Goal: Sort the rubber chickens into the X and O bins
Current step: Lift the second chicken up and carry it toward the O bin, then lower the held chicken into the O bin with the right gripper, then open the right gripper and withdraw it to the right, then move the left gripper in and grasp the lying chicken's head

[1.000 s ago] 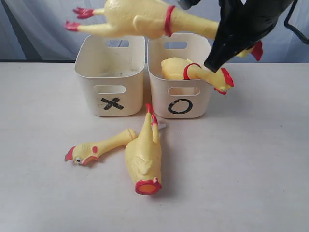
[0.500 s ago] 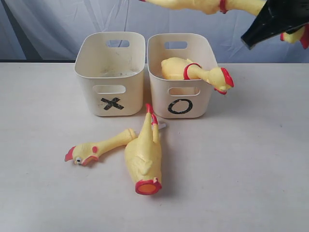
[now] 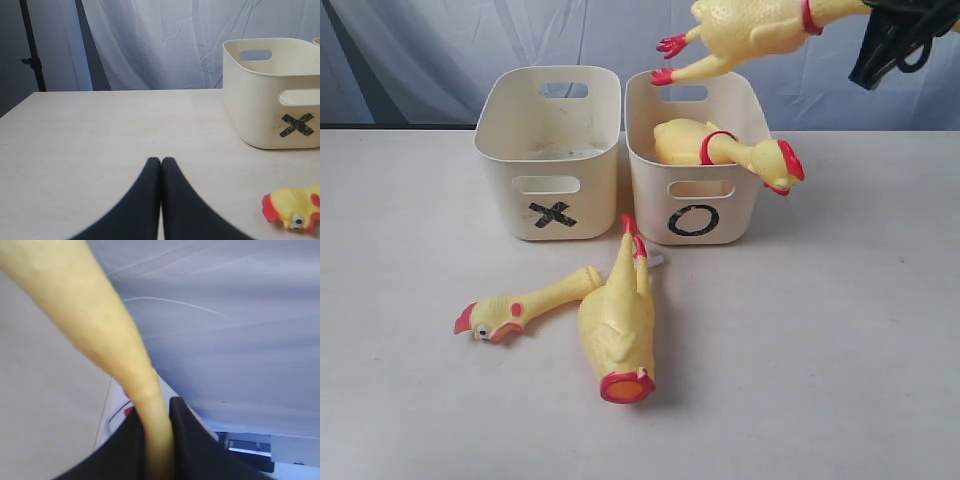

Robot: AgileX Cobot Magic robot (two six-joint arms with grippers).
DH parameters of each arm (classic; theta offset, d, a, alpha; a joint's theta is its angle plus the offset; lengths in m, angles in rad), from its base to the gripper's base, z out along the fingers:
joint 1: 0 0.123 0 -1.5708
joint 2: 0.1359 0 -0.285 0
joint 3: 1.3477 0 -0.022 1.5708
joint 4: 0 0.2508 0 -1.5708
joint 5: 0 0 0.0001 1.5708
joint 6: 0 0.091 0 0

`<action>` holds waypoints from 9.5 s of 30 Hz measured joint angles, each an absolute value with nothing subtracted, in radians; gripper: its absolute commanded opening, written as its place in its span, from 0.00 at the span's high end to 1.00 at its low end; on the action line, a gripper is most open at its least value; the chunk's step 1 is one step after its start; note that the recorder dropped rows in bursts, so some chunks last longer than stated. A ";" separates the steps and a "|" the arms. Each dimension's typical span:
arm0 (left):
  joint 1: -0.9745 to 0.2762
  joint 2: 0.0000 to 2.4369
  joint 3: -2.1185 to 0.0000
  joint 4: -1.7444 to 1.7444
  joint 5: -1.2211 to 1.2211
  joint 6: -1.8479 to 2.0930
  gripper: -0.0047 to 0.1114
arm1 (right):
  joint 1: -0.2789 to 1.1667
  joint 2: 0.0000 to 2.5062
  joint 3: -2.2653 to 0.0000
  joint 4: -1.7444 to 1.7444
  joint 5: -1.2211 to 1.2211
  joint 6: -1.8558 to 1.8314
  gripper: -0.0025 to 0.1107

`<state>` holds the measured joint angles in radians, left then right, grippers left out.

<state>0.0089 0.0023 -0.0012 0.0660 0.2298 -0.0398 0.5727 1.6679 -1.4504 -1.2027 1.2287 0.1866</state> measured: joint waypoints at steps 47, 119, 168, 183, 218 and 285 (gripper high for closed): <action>0.009 0.002 -0.001 0.066 0.230 -0.040 0.96 | 0.515 1.878 -1.450 -1.620 1.206 0.235 0.99; 0.009 0.002 -0.001 0.070 0.230 -0.040 0.96 | 0.645 1.908 -1.450 -1.709 1.226 0.350 0.57; 0.009 0.002 -0.001 0.074 0.230 -0.040 0.96 | 0.661 1.795 -1.450 -1.562 1.213 0.399 0.33; 0.009 0.002 -0.001 0.074 0.230 -0.040 0.96 | 0.661 1.663 -1.450 -1.242 1.213 0.392 0.41; 0.009 0.002 -0.001 0.074 0.230 -0.040 0.96 | 0.661 1.276 -1.135 -0.591 1.116 0.358 0.99; 0.009 0.084 -0.257 -0.418 0.098 -0.046 0.96 | 0.661 0.726 -0.577 -0.236 0.600 0.264 0.99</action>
